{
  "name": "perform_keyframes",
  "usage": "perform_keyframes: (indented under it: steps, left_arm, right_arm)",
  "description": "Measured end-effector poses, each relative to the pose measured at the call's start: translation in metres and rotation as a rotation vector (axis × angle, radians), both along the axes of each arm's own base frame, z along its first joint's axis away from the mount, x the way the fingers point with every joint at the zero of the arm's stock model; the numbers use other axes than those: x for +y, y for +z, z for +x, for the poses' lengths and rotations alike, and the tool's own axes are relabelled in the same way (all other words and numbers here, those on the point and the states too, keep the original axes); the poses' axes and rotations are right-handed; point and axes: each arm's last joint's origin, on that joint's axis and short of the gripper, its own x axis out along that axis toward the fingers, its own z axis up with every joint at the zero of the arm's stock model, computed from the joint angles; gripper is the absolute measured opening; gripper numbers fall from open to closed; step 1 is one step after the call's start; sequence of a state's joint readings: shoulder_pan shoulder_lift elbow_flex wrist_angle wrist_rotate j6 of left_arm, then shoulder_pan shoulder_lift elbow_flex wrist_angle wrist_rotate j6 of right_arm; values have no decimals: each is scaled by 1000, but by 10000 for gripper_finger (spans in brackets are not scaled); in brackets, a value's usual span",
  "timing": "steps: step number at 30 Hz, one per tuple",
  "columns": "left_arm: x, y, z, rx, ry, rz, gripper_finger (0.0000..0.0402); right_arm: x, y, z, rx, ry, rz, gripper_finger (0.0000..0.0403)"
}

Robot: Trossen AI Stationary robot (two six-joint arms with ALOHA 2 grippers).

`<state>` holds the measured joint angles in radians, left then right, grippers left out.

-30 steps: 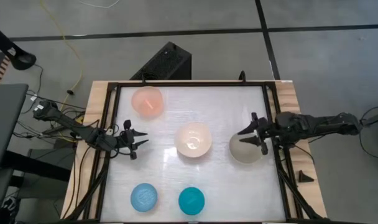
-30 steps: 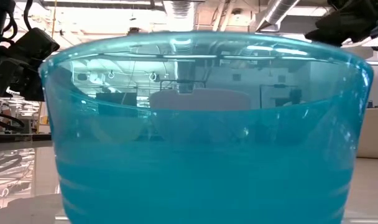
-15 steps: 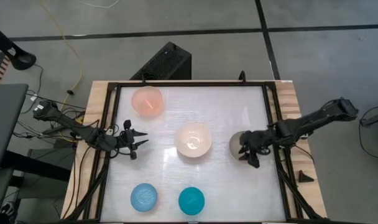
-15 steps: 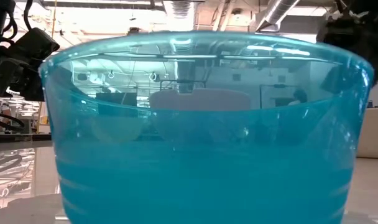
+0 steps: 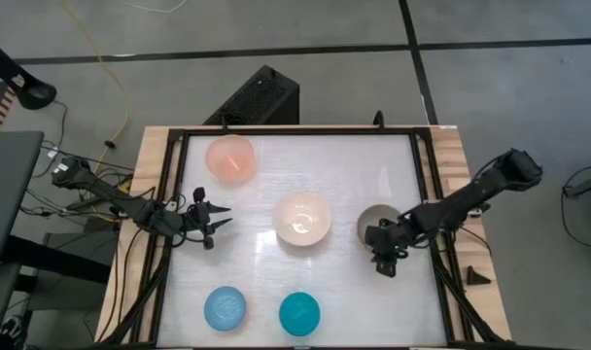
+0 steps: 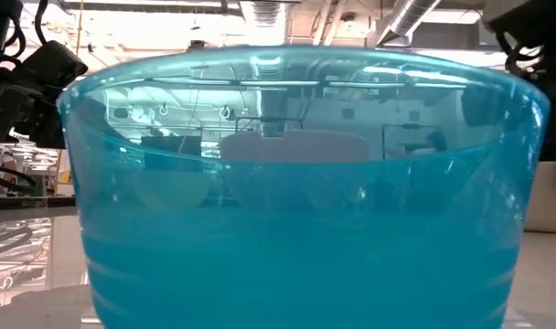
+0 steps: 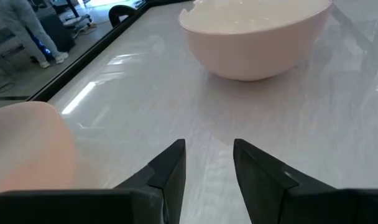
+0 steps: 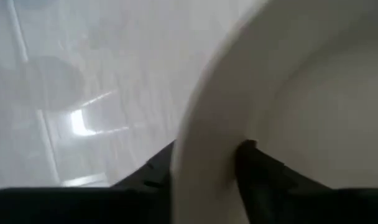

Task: Nest bowls inside each other
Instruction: Stack the gray bowl on top of the white bowl

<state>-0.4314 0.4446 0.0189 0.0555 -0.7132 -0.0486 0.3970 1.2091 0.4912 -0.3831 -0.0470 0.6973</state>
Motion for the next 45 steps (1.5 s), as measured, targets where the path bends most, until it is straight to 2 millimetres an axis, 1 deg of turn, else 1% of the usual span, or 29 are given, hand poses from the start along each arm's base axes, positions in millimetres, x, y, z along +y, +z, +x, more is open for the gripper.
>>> perform_keyframes:
  steps: [3,4,7,10,14,19,23,26,29,34,36,40,43,45]
  left_arm:
    - [0,0,0,0,0,0,125]
    - [0,0,0,0,0,0,125]
    - [0,0,0,1,0,0,125]
    - [0,0,0,1,0,0,125]
    - [0,0,0,1,0,1,125]
    - [0,0,0,0,0,0,125]
    - [0,0,0,1,0,1,125]
    - [0,0,0,1,0,1,125]
    - [0,0,0,1,0,1,125]
    - [0,0,0,2,0,1,125]
    - [0,0,0,2,0,1,125]
    - [0,0,0,2,0,1,125]
    - [0,0,0,2,0,1,125]
    - [0,0,0,7,0,20,125]
  right_arm:
    - [-1,-4,6,-4,-1,-42,74]
    - [-1,-2,9,-20,1,-57,66]
    - [0,7,13,-50,12,-128,63]
    - [-5,23,16,-86,11,-215,31]
    - [-11,45,15,-147,-5,-285,31]
    - [-22,67,16,-310,-17,-365,31]
    - [-30,74,15,-362,-10,-431,30]
    - [-35,84,18,-443,-2,-457,30]
    - [-38,88,21,-493,23,-491,30]
    - [-41,103,26,-641,72,-560,30]
    - [-43,110,30,-729,109,-554,30]
    - [-44,123,42,-924,192,-452,30]
    - [-42,120,52,-970,254,-389,30]
    - [-41,112,61,-962,281,-367,30]
